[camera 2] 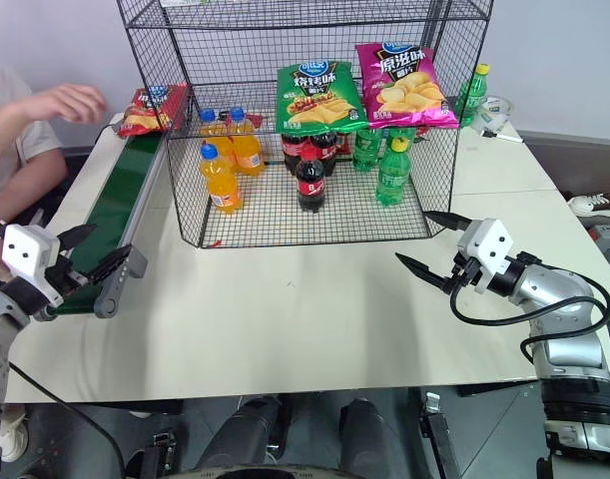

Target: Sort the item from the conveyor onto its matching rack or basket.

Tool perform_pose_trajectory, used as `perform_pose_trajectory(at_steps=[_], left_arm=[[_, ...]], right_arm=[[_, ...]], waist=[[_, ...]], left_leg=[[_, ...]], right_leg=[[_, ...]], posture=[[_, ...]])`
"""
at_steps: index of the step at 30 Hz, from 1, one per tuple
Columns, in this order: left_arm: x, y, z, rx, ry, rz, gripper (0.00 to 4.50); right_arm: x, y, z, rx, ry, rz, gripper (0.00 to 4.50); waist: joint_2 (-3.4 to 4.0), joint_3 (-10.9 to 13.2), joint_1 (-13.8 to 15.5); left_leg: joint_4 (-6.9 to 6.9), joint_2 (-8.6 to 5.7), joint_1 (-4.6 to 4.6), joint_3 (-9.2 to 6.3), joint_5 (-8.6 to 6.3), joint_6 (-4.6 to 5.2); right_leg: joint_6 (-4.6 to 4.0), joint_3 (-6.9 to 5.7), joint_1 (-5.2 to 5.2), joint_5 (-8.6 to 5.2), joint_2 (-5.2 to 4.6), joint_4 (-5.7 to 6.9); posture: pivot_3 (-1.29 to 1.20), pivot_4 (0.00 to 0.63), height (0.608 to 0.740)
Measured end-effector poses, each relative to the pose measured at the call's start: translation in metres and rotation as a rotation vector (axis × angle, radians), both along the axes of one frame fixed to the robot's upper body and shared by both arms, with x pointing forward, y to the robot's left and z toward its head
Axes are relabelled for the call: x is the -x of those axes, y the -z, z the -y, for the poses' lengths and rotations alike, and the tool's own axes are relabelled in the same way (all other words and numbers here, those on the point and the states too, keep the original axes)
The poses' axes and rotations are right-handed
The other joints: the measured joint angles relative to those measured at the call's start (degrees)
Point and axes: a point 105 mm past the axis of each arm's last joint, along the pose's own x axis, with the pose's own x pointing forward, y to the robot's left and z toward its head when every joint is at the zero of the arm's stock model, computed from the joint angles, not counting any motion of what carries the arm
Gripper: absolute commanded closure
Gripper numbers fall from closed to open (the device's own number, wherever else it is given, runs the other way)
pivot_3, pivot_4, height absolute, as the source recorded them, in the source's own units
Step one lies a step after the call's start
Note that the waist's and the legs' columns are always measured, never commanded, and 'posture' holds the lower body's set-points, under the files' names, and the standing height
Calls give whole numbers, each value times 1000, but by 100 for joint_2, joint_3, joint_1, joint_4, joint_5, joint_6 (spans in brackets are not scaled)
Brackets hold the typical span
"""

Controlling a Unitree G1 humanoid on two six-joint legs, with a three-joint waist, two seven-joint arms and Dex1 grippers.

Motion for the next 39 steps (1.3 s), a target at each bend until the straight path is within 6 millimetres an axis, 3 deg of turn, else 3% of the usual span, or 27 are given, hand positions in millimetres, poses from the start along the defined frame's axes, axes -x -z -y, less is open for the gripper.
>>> perform_pose_trajectory(at_steps=[17,23,26,30,36,39], left_arm=[[9,8,-2,-24,0,-2,695],[31,19,-9,-163,-13,11,695],[51,18,-21,-327,-67,71,695],[75,27,-29,-622,-55,113,695],[86,31,-38,-912,-77,209,695],[91,27,-46,-1008,-94,246,695]], right_arm=[[-1,-1,-2,4,-12,3,0],[4,0,-10,-44,-52,-39,0],[16,-2,-29,-96,-142,-78,0],[30,12,-64,-144,-269,-169,0],[37,25,-107,-114,-414,-218,0],[38,25,-118,-89,-471,-224,0]], waist=[[0,0,0],[1,1,-9],[1,1,-13],[1,1,5],[-10,-2,28],[-9,-2,21]], left_leg=[[-1,0,-1,0,0,0],[-6,2,-7,1,-1,2],[-9,4,-17,1,-3,4],[-9,4,-18,2,-13,-5],[-8,4,-20,2,-14,-7],[-12,3,-22,3,-15,-7]], right_leg=[[0,0,0,0,0,-1],[-1,1,-6,0,-1,-9],[-2,2,-15,0,-1,-14],[-6,2,-12,1,-4,-19],[-9,-1,-12,3,-4,-19],[-5,-3,-40,2,-2,-22]], posture=[[0,150,740],[0,150,740],[0,150,740],[0,150,740],[0,150,740],[0,150,740]])
